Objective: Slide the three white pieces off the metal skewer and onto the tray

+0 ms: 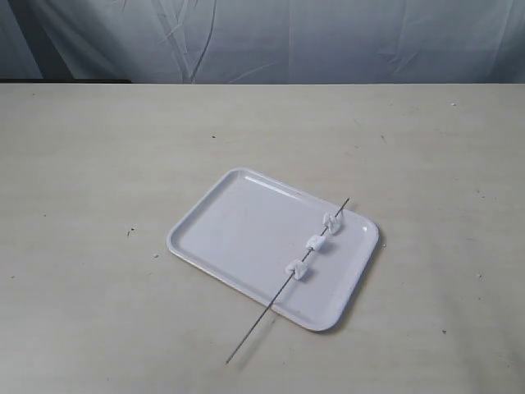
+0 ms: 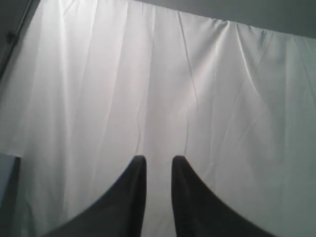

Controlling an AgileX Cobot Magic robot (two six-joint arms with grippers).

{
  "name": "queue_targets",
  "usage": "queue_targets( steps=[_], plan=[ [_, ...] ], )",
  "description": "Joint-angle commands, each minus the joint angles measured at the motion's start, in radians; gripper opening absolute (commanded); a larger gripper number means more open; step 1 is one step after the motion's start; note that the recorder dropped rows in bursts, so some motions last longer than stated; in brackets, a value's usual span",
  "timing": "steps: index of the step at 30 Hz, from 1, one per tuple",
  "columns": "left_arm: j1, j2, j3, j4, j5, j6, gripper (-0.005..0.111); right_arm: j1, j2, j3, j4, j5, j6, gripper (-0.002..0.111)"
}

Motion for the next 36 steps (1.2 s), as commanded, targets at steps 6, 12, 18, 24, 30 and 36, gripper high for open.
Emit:
queue_targets(
  steps=[6,12,18,24,30,36],
  plan=[
    [0.003,0.096,-0.007,0.404,-0.133,-0.538,0.034,0.002,-0.005,0.002,0.142,0.012,0.095,0.047],
    [-0.009,0.359,-0.213,0.943,-0.162,-0.897,0.034,0.002,-0.005,-0.047,0.137,0.299,0.155,0.047],
    [-0.047,0.727,-0.35,1.377,-0.262,-1.201,0.034,0.002,0.117,-0.16,0.202,0.554,0.021,0.047],
    [-0.105,1.058,-0.399,1.532,-0.392,-1.302,0.034,0.002,0.368,-0.282,0.446,0.688,-0.311,0.047],
    [-0.321,1.172,-0.409,1.532,-0.111,-1.223,0.034,0.002,0.703,-0.4,0.46,0.811,-0.405,0.047],
    [-0.464,1.267,-0.409,1.532,-0.032,-1.221,0.034,0.002,0.935,-0.497,0.505,0.908,-0.502,0.047]
  ],
)
